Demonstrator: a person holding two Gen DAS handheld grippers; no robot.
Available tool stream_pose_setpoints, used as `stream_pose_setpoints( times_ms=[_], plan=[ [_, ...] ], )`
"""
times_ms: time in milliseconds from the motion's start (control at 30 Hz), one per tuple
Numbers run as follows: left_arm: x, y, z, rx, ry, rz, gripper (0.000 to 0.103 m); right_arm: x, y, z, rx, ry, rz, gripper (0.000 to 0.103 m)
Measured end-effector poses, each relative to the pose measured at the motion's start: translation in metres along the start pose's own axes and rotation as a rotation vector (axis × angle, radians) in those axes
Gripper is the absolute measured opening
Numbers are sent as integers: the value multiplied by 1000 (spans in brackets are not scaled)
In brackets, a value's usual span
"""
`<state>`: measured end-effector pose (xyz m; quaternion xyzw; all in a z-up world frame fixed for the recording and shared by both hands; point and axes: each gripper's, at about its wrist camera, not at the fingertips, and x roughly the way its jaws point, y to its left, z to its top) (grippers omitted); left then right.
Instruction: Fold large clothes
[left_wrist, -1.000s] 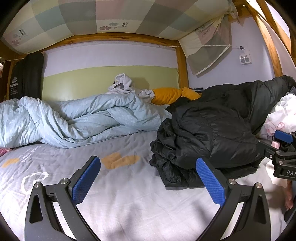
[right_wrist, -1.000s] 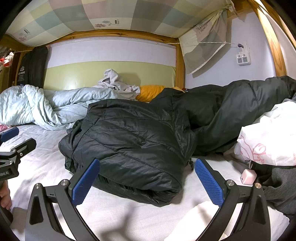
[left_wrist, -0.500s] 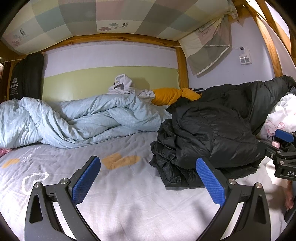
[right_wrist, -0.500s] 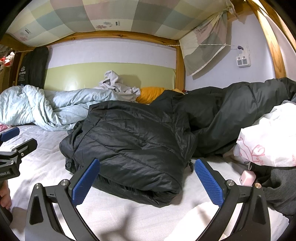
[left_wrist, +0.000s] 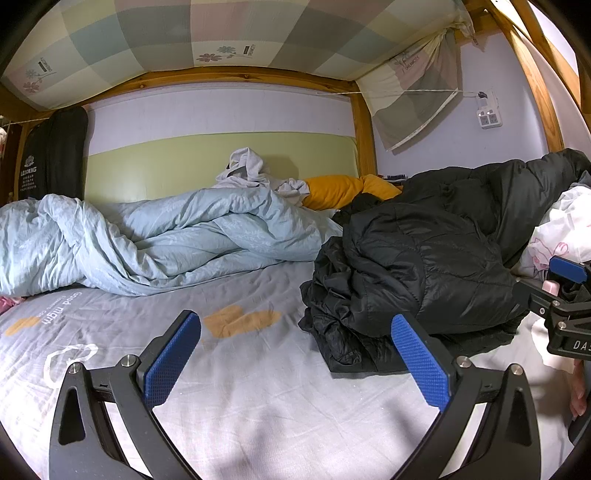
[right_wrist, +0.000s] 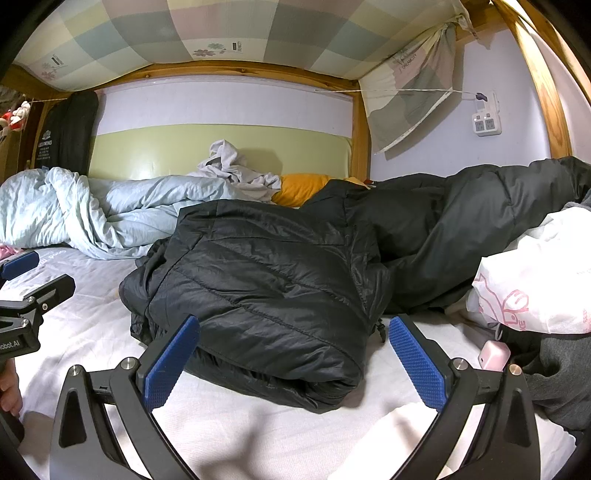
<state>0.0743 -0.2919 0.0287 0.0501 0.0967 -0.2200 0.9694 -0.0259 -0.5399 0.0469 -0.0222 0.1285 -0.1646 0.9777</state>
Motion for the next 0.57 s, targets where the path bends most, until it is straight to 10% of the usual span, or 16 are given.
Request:
stream_pose_setpoints(
  times_ms=[567],
  plan=[
    [0,1,0,-3,2,-1,103,1,-1,0,-1,-1,2,103]
  ],
)
